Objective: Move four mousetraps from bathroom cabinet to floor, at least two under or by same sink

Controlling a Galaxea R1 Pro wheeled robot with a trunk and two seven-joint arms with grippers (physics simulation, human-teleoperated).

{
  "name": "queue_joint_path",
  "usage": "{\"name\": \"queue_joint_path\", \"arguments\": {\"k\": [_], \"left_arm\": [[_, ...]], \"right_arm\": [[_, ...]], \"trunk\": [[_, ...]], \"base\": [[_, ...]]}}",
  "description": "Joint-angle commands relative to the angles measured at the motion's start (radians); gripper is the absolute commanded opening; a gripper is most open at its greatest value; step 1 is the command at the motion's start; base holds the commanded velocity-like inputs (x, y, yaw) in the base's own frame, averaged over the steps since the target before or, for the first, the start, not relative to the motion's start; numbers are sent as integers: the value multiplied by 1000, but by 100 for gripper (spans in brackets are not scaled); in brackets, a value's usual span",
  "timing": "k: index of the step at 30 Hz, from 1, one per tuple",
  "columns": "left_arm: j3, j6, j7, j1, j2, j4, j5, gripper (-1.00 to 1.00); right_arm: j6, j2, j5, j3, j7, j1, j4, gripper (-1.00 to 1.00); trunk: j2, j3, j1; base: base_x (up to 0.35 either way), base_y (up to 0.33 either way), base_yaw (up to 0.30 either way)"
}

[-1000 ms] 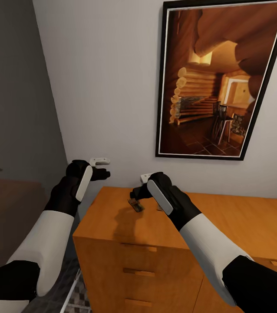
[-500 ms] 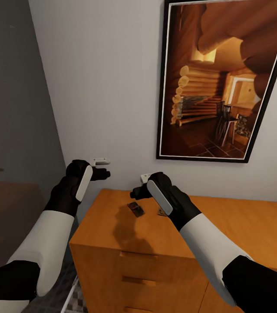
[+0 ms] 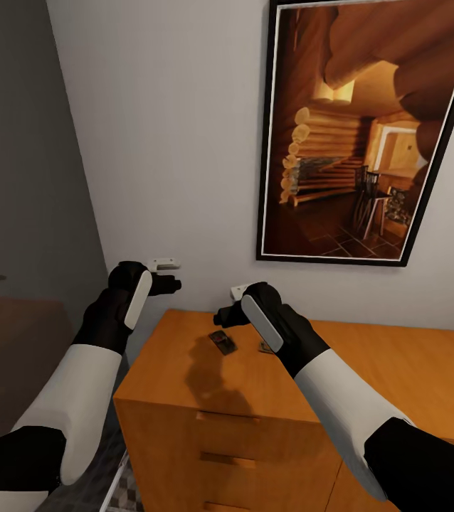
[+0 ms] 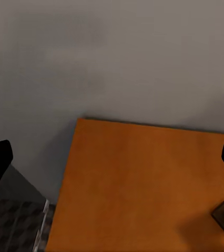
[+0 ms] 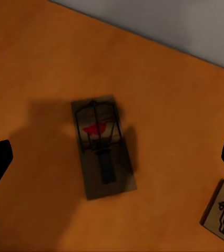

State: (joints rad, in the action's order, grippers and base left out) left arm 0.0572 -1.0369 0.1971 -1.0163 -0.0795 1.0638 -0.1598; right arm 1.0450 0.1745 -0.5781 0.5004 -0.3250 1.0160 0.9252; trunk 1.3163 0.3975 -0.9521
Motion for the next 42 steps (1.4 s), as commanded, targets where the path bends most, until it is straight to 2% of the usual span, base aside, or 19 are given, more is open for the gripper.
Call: {"name": "queue_joint_path", "arguments": {"k": [1,5,10,17,42], "left_arm": [[1,-3,10,-1,0,1,-10,100],[1,-3,10,-1,0,1,-10,100],[1,-3,10,-1,0,0,-10,100],[1,-3,10,-1,0,-1,-10,100],[1,-5,10,-1,0,1,-10,100]], "right_arm": [[2,0,-11,1,-9,1,-1,100],[2,0,-13,0,-7,1,-34,100],[2,0,-15,0,-5,2,-122,100],[2,0,-23,-1,6,2,-169,100],[2,0,-32,-2,73,26,-162,100]], "trunk": [[1,1,0],[1,1,0],[1,1,0],[1,1,0],[1,1,0]], "base": [[0,0,0],[0,0,0],[0,0,0],[0,0,0],[0,0,0]]}}
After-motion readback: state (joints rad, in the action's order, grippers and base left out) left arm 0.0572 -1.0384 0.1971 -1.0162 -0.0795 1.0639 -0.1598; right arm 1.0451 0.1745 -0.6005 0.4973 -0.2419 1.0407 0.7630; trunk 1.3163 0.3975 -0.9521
